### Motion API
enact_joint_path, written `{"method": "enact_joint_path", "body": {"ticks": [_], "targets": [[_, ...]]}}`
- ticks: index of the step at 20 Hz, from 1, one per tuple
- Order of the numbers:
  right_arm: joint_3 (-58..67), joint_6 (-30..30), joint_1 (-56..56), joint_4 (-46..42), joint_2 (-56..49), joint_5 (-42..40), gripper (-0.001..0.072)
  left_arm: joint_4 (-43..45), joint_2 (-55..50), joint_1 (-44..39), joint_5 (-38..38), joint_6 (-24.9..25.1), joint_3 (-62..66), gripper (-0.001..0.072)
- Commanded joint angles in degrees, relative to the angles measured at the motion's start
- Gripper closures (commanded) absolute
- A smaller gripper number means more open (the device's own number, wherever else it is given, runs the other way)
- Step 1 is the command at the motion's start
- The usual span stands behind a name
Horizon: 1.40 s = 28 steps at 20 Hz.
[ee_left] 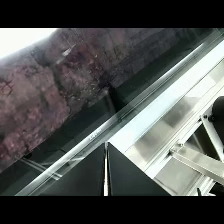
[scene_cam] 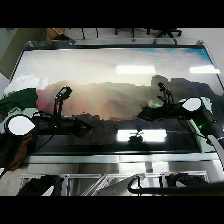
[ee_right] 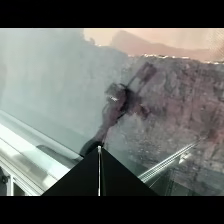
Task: Fold the shirts.
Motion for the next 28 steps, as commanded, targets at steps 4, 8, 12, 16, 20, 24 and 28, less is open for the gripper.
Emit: {"method": "enact_joint_path", "body": {"ticks": [4, 8, 12, 16, 20, 24, 28], "targets": [[0.0, 0.0, 0.0, 0.0, 0.0, 0.1, 0.0693, 0.0, 0.0, 0.0, -0.1, 0.2, 0.0, 0.0693], [0.0, 0.0, 0.0, 0.0, 0.0, 0.1, 0.0693, 1.7, 0.0, 0.1, 0.0, 0.2, 0.0, 0.0693], [0.0, 0.0, 0.0, 0.0, 0.0, 0.0, 0.0693, 15.8, -1.5, 5.3, 0.3, -3.7, 2.5, 0.0693], [0.0, 0.0, 0.0, 0.0, 0.0, 0.1, 0.0693, 24.9, -9.5, 18.2, 0.8, -6.1, 12.5, -0.0002], [0.0, 0.0, 0.0, 0.0, 0.0, 0.1, 0.0693, 29.5, -23.2, 30.8, 8.4, -1.7, 25.4, 0.0015], [0.0, 0.0, 0.0, 0.0, 0.0, 0.1, 0.0693, 30.5, -41.7, 35.1, 21.7, 5.9, 41.0, 0.0015], [0.0, 0.0, 0.0, 0.0, 0.0, 0.0, 0.0693, 38.2, -62.7, 32.5, 23.5, 12.9, 59.5, 0.0015]]}}
